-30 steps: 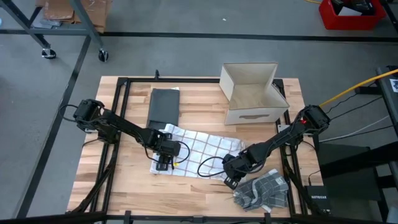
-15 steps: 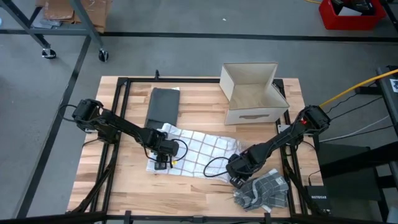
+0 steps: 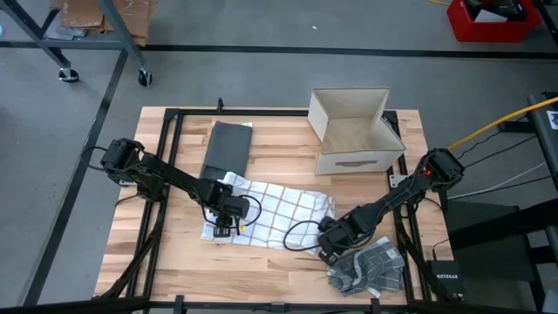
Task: Fold towel
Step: Fold the white kitchen towel
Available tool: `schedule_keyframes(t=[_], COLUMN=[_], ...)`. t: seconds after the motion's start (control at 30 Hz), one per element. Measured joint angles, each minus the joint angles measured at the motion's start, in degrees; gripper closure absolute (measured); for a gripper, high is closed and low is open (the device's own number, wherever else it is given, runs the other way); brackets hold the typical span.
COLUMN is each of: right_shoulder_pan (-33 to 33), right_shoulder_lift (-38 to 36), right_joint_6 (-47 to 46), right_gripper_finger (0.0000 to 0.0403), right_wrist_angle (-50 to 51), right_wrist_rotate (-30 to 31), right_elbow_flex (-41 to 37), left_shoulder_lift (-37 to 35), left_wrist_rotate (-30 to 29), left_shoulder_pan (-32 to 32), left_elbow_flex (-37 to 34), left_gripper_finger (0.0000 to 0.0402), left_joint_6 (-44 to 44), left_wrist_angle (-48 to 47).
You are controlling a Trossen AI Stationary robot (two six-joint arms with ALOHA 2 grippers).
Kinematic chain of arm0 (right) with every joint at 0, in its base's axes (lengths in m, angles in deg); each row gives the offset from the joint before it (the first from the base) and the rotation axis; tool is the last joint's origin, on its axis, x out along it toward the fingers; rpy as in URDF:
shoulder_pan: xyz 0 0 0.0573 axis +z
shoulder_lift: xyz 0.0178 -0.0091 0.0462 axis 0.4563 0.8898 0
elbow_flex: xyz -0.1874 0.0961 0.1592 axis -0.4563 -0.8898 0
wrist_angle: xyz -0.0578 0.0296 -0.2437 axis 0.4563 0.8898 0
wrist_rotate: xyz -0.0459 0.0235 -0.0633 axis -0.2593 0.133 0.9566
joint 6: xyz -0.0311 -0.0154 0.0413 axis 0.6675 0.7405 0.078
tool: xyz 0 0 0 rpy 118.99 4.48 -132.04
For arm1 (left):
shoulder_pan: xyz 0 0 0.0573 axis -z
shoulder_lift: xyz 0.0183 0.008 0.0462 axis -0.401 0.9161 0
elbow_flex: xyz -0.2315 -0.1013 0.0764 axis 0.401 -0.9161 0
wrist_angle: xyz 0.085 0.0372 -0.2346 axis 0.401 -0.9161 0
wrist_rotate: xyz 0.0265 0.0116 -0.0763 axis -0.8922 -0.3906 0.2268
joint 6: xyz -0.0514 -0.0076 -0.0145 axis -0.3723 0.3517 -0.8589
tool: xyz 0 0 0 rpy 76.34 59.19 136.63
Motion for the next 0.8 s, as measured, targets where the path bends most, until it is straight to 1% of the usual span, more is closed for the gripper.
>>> schedule_keyframes(t=[0.1,0.2,0.3,0.47,0.57,0.67,0.8], right_shoulder_pan=[0.0,-0.42,-0.39,-0.57,-1.67,-3.01,-4.61], right_shoulder_lift=[-0.02,-0.02,-0.02,-0.02,-0.02,-0.02,-0.02], right_joint_6=[-0.77,-1.44,-1.44,-1.49,-2.76,-3.13,-2.91], right_gripper_finger=[0.0398,0.0385,0.0349,0.027,0.0242,0.0238,0.0253], right_wrist_angle=[-1.12,-1.12,-1.14,-1.25,-2.04,-4.63,-9.34], right_wrist_rotate=[3.81,4.08,3.62,4.61,3.93,2.42,2.14], right_elbow_flex=[0.02,0.02,0.02,0.02,0.02,0.02,0.02], left_shoulder_lift=[0.03,0.04,0.04,0.07,0.07,0.07,0.07], left_wrist_rotate=[0.02,0.02,0.02,0.02,0.02,0.04,0.07], left_shoulder_pan=[0.0,0.0,0.0,0.0,0.0,0.0,0.0], left_elbow_flex=[-0.02,-0.02,-0.02,-0.04,-0.04,-0.04,-0.07], left_gripper_finger=[0.0257,0.0257,0.0257,0.0256,0.0256,0.0257,0.0257], left_joint_6=[0.0,0.07,0.07,0.0,-0.08,0.19,0.26], left_wrist_angle=[-0.02,-0.07,-0.09,-0.07,-0.02,0.0,0.02])
